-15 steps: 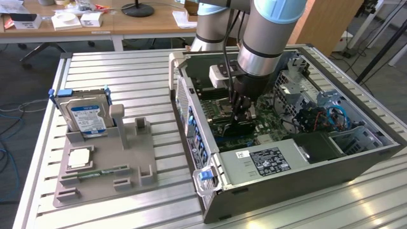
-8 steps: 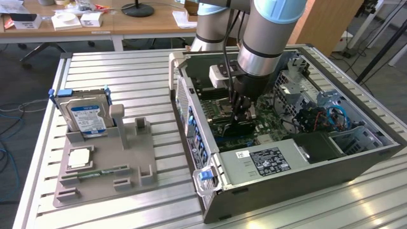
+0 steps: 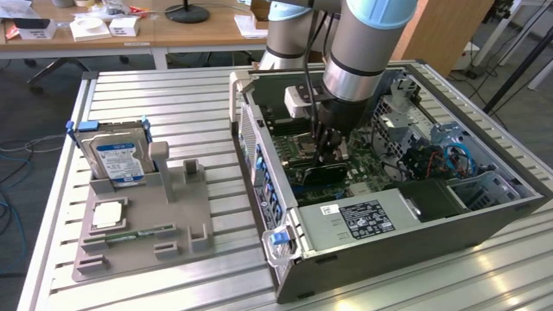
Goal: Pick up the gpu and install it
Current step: 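Press down on the gpu until it lock into place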
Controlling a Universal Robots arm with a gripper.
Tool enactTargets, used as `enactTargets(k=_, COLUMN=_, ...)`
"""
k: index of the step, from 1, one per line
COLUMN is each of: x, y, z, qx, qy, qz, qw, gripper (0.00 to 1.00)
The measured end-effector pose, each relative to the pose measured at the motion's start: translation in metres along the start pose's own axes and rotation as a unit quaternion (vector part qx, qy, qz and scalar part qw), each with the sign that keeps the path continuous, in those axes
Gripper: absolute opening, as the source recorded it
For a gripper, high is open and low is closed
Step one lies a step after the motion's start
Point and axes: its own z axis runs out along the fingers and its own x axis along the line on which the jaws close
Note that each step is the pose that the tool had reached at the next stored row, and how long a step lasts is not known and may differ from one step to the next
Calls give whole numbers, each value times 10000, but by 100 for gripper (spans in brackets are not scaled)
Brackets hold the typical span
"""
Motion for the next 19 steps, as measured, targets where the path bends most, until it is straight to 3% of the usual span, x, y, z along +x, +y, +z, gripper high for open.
enactTargets(k=7, x=-13, y=-2, z=-207, qx=-1, qy=1, qz=0, qw=10000, gripper=10)
enactTargets(k=19, x=-46, y=-8, z=-738, qx=-1, qy=1, qz=0, qw=10000, gripper=10)
